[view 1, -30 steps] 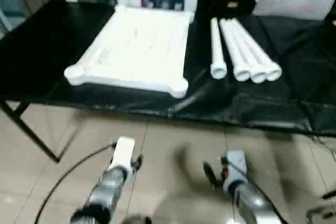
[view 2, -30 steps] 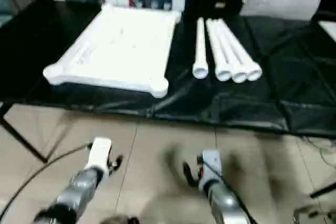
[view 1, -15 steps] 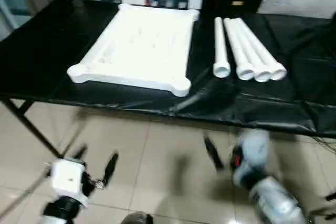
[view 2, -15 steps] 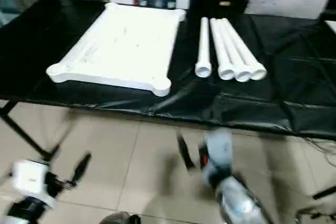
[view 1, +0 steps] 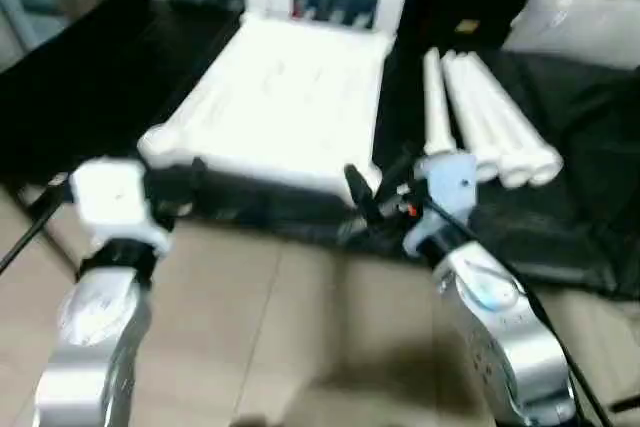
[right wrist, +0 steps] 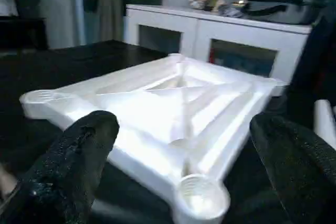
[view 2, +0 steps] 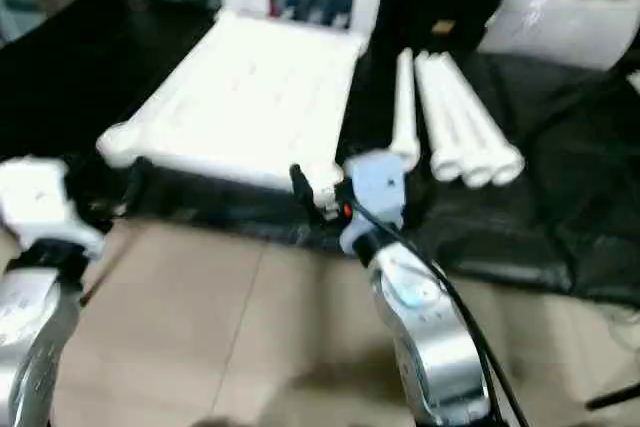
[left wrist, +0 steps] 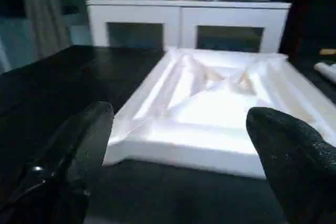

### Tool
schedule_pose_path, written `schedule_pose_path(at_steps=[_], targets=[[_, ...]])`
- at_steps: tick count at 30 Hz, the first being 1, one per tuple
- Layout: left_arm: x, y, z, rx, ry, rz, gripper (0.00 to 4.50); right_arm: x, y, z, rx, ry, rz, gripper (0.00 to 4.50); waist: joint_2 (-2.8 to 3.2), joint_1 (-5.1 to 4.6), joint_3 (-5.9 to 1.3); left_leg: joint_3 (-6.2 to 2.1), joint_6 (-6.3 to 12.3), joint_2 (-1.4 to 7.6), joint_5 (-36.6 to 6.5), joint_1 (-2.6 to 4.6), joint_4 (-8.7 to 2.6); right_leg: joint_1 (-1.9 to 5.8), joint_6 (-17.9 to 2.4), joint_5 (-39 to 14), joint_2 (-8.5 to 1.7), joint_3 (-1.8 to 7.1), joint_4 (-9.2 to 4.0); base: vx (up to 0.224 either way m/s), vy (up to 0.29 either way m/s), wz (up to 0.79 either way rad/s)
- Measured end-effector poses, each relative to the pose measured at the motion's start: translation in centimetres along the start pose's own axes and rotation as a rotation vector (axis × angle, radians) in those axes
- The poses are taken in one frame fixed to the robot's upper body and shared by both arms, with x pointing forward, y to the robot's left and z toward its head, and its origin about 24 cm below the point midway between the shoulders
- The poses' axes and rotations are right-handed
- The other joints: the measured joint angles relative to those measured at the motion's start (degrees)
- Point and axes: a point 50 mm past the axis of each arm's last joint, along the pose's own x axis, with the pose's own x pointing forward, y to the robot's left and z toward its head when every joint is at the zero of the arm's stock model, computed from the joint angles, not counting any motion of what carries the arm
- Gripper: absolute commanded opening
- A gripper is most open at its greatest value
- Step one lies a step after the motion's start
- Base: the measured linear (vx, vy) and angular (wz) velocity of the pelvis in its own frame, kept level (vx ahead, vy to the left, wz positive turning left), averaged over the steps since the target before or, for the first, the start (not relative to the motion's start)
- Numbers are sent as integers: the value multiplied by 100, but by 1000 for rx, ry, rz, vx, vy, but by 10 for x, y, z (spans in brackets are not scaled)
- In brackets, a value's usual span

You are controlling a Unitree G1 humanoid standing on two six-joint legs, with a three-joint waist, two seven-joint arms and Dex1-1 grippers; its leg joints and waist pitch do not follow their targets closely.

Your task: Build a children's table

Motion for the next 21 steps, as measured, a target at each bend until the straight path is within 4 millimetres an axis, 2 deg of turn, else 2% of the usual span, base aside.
schedule_pose_path(at_steps=[1,2,3,4,5,6,7,8,9,10,11,12,13,14,15,16,17,18,19,20,21], targets=[[0,-2,1,6,2,-8,445,0,0,-1,-2,4,-1,450,-44,-22,-3,48,-11,-52,-50,60,-4,-72,-37,105,-39,16,-157,160,-31,-4],[-2,-4,1,17,10,-20,445,0,0,-2,-4,9,-3,450,-118,-43,-16,111,-10,-144,-88,120,-24,-88,-92,188,-111,47,-408,175,-62,-5],[-3,-7,1,30,20,-34,445,0,0,-3,-10,11,-10,450,-326,-26,-42,184,-49,-292,-184,182,1,-11,-188,534,-203,223,-576,174,-117,5],[-4,-13,-2,20,43,-54,445,-1,-2,-6,-22,27,-27,450,-284,16,-20,180,7,-270,-263,227,80,23,-197,397,-169,280,-493,174,-117,5],[-5,-19,-4,14,59,-77,445,-1,-5,-10,-29,48,-43,450,-256,65,-23,91,107,-260,-314,201,291,69,-225,331,-123,304,-494,195,-102,1],[-4,-22,-4,9,64,-87,445,-1,-9,-13,-38,62,-74,450,-176,125,-52,-86,113,-250,-315,33,667,125,-240,268,-93,327,-496,218,-38,-3],[-4,-22,-4,9,70,-86,445,-2,-11,-14,-43,68,-91,450,-166,151,-57,-184,99,-211,-307,-85,813,197,-279,244,-88,327,-516,218,-38,-3],[-4,-22,-5,6,74,-86,445,-2,-13,-14,-54,69,-107,450,-145,193,-65,-238,34,-120,-268,-201,820,269,-283,209,-77,316,-550,193,-14,2],[-3,-23,-4,1,76,-85,445,-2,-14,-13,-65,68,-118,450,-83,256,-81,-267,-68,52,-183,-370,696,368,-276,143,-42,273,-577,189,34,3],[-3,-24,-4,-2,78,-86,445,-2,-14,-13,-70,67,-120,450,14,300,-95,-271,-107,197,-82,-453,425,449,-267,82,20,217,-585,189,34,3],[-3,-24,-4,-4,78,-86,445,-2,-14,-12,-73,64,-121,450,153,320,-108,-272,-231,374,239,-480,213,520,-226,7,110,141,-568,213,113,-2],[-3,-22,-5,0,88,-80,445,-3,-13,-15,-70,77,-122,450,191,284,-99,-314,-367,424,251,-398,256,555,-195,-98,119,137,-514,243,132,-1],[-4,-20,-6,5,95,-71,445,-1,-7,-14,-60,73,-104,450,129,219,-112,-316,-335,346,218,-362,220,459,-397,-215,83,172,-283,243,132,-1],[-4,-19,-7,8,104,-63,445,0,-4,-12,-56,65,-93,450,118,161,-120,-316,-313,327,167,-329,222,323,-386,-256,77,178,33,221,86,7],[-4,-19,-7,8,107,-65,445,-1,-4,-12,-58,71,-96,450,122,89,-136,-313,-289,308,106,-263,221,144,-264,-258,82,171,275,179,56,5],[-3,-20,-7,7,106,-66,445,-2,-6,-13,-60,78,-104,450,101,35,-150,-294,-265,284,69,-217,221,9,-149,-228,71,178,314,179,56,5],[-3,-21,-7,5,105,-72,445,-3,-8,-14,-58,91,-114,450,56,10,-157,-226,-253,259,25,-164,214,-131,-44,-178,36,184,316,159,18,2],[-3,-23,-7,8,109,-78,445,-5,-10,-17,-56,119,-122,450,-47,8,-169,-145,-283,174,-43,-75,204,-255,-14,-66,-54,199,140,142,-40,-2],[-3,-24,-7,12,112,-82,445,-8,-11,-20,-53,143,-127,450,-217,23,-176,-60,-307,57,-95,-14,201,-225,-102,83,-144,306,-225,142,-40,-2],[-3,-26,-9,2,121,-84,445,-11,-13,-23,-53,164,-134,450,-258,69,-135,-29,-316,18,-169,48,235,-166,-196,275,-155,361,-187,121,-81,-2],[-4,-32,-11,-5,134,-102,445,-15,-17,-28,-56,197,-151,450,-186,134,-100,-68,-18,30,-326,63,423,-69,-242,244,-101,383,-260,127,-61,-8]])
